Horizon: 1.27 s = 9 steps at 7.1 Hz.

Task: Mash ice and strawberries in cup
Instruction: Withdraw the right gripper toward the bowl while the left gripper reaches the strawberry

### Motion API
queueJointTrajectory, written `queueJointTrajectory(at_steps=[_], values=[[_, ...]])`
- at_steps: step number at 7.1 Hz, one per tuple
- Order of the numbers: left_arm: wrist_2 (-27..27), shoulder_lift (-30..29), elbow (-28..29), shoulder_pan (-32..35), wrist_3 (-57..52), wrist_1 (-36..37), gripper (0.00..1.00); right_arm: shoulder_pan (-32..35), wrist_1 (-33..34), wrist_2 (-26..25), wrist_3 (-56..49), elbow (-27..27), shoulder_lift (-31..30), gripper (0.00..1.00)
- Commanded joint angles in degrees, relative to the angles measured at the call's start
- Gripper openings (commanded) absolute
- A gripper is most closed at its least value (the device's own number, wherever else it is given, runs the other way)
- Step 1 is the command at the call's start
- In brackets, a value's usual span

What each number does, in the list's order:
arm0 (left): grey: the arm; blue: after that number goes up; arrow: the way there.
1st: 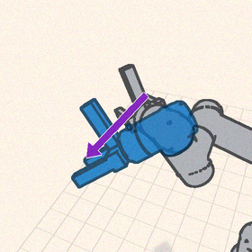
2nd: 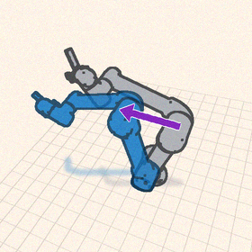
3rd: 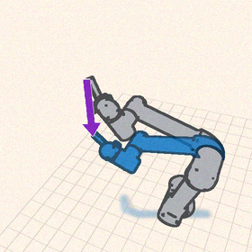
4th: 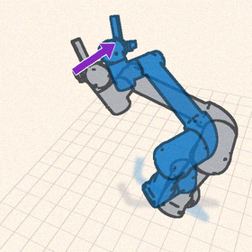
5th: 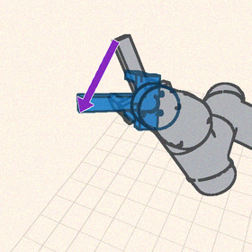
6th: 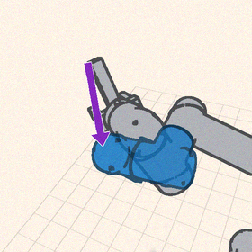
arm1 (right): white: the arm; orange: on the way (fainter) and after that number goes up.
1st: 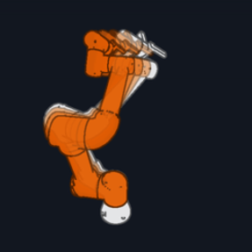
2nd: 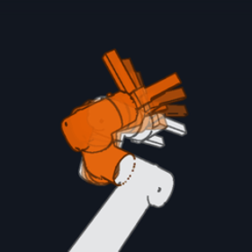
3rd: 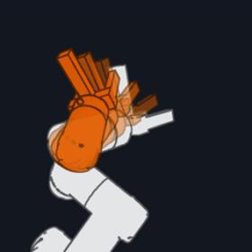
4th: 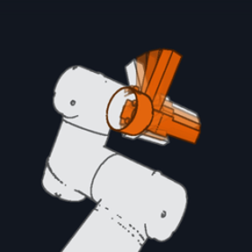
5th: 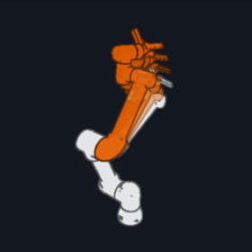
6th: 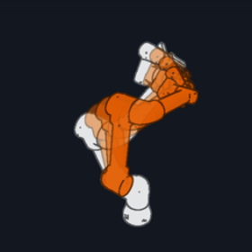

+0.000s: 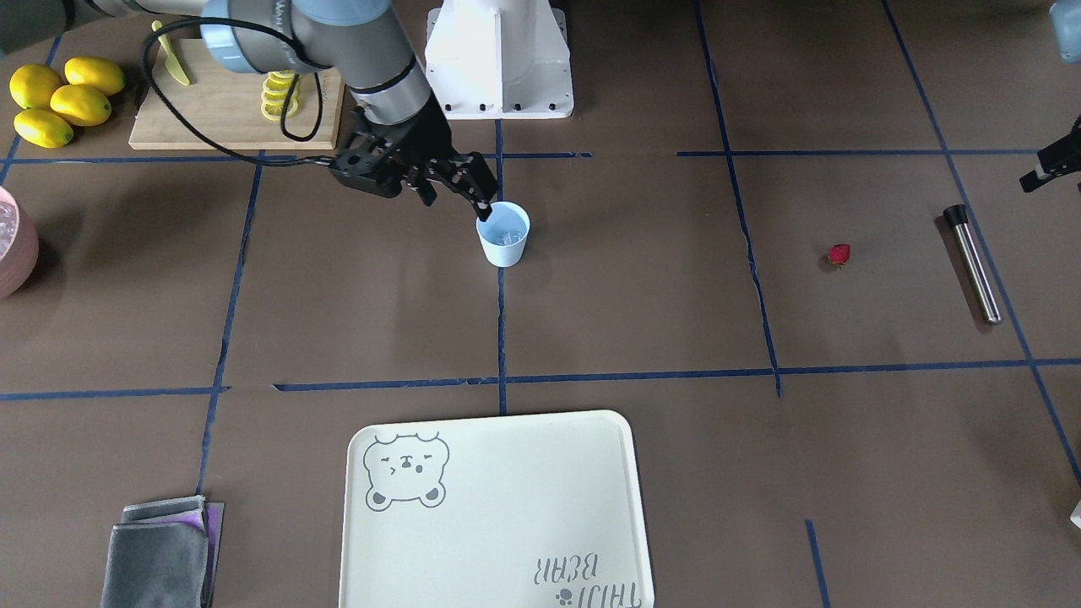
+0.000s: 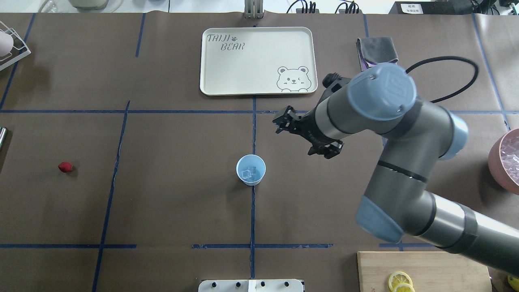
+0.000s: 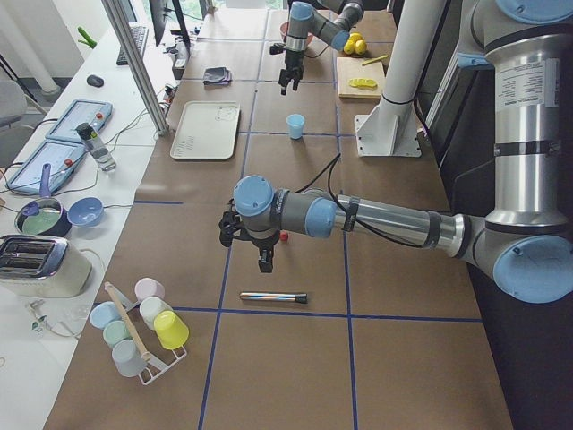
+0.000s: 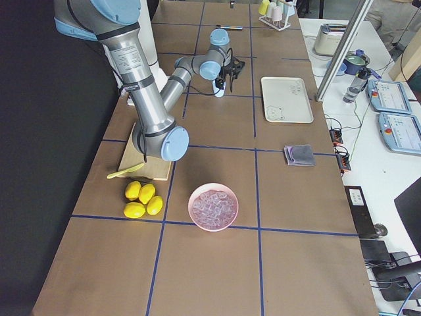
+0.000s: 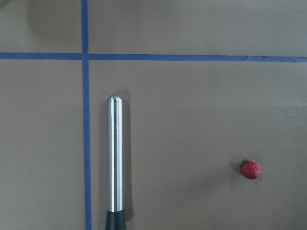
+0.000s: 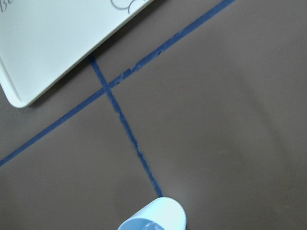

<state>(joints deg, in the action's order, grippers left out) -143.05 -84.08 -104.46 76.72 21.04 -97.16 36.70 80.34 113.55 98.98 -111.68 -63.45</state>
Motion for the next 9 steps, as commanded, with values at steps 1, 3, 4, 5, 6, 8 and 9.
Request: queueJointTrajectory(at_steps=[1, 3, 4, 5, 6, 8, 9], values=[[6.06, -0.64, 0.40, -10.41, 14.40, -11.68, 1.00, 8.27, -0.45, 6.05, -11.73, -5.11, -11.12, 1.00], [13.37, -0.99, 0.84, -19.38, 24.53, -18.30, 1.00, 19.06, -0.63, 14.47, -27.71, -5.74, -20.01, 1.00], [18.28, -2.91, 1.62, -24.12, 29.79, -20.06, 1.00, 24.33, -0.54, 17.64, -36.31, -4.96, -23.79, 1.00], [19.73, -3.89, 3.63, -25.82, 32.72, -21.82, 1.00, 28.65, 0.16, 19.50, -44.32, -4.34, -26.26, 1.00], [19.91, -3.90, 7.22, -26.18, 33.88, -27.23, 1.00, 31.39, 0.16, 21.00, -48.40, -2.16, -26.98, 1.00], [20.87, -4.25, 8.66, -28.47, 37.23, -30.72, 1.00, 31.51, -0.27, 21.19, -49.32, -0.38, -26.46, 1.00], [22.01, -4.25, 8.92, -29.34, 37.23, -30.46, 1.00, 31.51, -0.28, 21.19, -49.32, -0.38, -26.46, 1.00]])
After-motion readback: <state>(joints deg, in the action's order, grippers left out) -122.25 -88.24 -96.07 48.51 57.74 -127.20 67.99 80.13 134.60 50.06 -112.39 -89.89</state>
